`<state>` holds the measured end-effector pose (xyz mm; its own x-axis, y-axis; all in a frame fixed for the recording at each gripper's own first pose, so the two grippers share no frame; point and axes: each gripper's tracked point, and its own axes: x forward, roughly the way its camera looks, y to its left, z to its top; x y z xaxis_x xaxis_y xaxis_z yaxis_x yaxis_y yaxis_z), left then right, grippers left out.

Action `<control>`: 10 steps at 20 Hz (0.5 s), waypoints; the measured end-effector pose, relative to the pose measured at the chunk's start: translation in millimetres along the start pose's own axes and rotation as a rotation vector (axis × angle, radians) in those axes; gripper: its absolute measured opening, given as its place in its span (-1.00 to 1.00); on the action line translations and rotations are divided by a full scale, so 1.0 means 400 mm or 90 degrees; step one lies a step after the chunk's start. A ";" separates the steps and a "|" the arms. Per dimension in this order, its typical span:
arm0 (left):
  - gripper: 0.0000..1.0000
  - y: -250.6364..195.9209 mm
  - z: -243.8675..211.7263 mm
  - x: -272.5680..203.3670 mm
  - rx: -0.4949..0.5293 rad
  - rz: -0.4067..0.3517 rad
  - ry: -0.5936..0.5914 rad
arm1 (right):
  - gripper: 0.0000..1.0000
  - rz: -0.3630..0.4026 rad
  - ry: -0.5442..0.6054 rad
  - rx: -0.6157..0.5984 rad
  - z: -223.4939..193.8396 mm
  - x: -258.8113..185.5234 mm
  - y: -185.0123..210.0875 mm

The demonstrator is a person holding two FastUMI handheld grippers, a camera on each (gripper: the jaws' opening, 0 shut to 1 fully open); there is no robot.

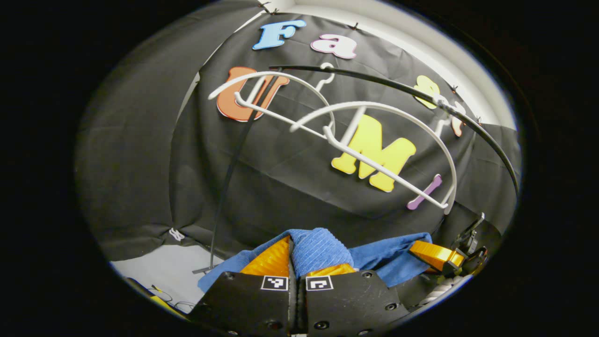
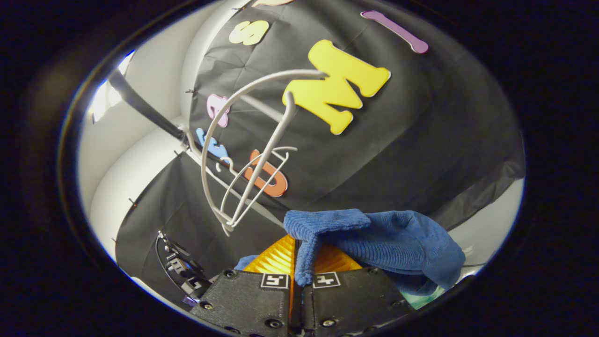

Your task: Grasp the clothes on the hanger with both hands and then place them into the laundry hamper below.

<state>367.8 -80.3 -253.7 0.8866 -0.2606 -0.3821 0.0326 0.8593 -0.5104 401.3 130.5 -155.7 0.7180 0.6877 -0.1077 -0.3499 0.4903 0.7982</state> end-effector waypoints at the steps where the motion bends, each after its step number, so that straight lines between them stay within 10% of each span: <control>1: -1.00 -0.022 -0.014 -0.006 0.001 -0.008 0.007 | -0.91 0.006 0.008 -0.004 -0.023 0.006 0.020; 10: -1.00 -0.034 -0.215 -0.067 0.041 -0.018 0.066 | -0.91 -0.020 0.111 -0.049 -0.276 0.031 -0.001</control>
<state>304.1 -122.9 -302.7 0.8326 -0.3267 -0.4472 0.0896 0.8763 -0.4733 343.9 198.1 -222.8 0.6163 0.7505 -0.2385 -0.3788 0.5480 0.7458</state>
